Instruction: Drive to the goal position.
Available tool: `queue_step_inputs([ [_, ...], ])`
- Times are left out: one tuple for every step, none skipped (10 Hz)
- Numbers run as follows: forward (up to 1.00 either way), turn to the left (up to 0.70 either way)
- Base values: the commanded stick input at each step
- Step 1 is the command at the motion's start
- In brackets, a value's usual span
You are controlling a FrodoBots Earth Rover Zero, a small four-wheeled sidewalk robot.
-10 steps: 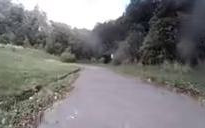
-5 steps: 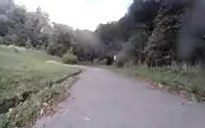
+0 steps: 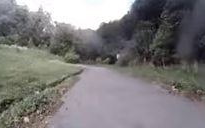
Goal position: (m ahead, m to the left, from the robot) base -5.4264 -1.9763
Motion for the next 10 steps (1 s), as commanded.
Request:
queue_step_inputs([
  [1.0,0.0],
  [1.0,0.0],
  [1.0,0.0],
  [1.0,0.0],
  [1.0,0.0],
  [1.0,0.0],
  [1.0,0.0],
  [1.0,0.0],
  [1.0,0.0],
  [1.0,0.0],
])
